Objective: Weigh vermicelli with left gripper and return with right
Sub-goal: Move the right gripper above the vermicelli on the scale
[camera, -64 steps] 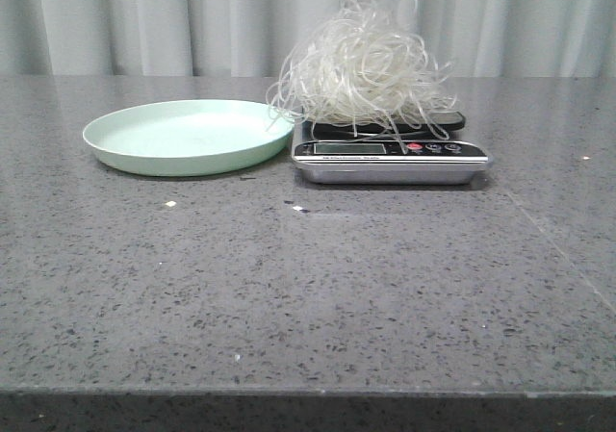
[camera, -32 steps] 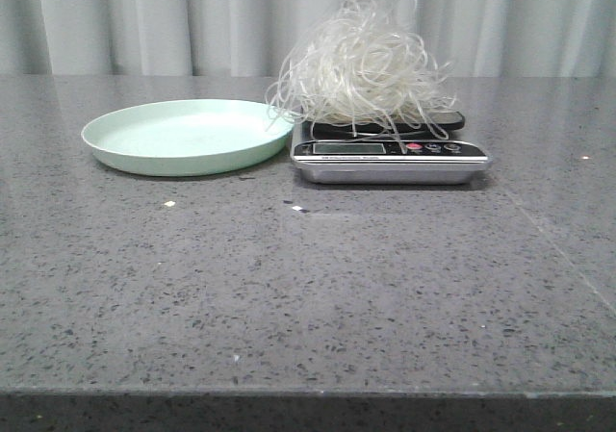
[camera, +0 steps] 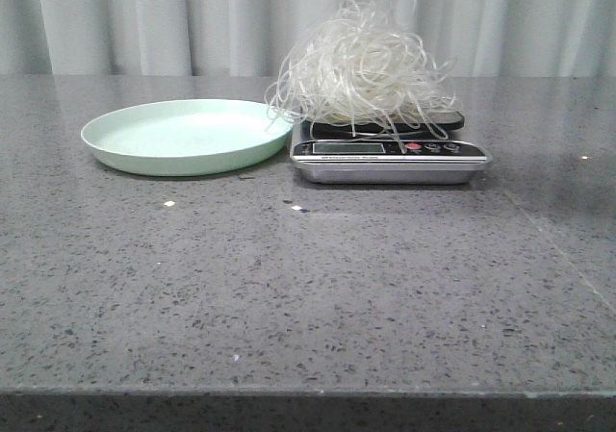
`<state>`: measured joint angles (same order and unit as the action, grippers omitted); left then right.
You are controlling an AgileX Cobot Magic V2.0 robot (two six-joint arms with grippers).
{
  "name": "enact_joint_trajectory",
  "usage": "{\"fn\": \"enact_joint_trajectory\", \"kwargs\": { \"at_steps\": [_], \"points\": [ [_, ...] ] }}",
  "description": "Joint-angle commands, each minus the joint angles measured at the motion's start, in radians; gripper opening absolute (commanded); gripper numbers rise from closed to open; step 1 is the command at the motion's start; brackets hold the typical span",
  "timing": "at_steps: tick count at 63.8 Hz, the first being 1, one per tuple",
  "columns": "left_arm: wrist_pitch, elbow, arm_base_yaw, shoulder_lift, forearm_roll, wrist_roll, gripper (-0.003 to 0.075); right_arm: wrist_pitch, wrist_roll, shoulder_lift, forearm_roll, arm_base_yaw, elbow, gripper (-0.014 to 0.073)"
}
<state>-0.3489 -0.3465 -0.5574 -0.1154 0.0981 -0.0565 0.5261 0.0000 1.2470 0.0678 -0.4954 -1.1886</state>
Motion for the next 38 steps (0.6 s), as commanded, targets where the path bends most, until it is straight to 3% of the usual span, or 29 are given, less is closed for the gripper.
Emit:
{"fn": "enact_joint_trajectory", "kwargs": {
  "at_steps": [1,17,38],
  "points": [
    [0.085,-0.026,-0.001,-0.011,0.008,0.0,0.0134,0.019,0.0,0.106,0.004,-0.012,-0.151,0.0601],
    [0.085,-0.023,-0.001,-0.011,0.008,0.0,0.0134,0.177,0.0,0.363,0.004,-0.011,-0.36,0.0601],
    [0.085,-0.023,-0.001,-0.011,0.008,0.0,0.0134,0.364,0.0,0.59,-0.015,-0.007,-0.45,0.0566]
  ]
}}
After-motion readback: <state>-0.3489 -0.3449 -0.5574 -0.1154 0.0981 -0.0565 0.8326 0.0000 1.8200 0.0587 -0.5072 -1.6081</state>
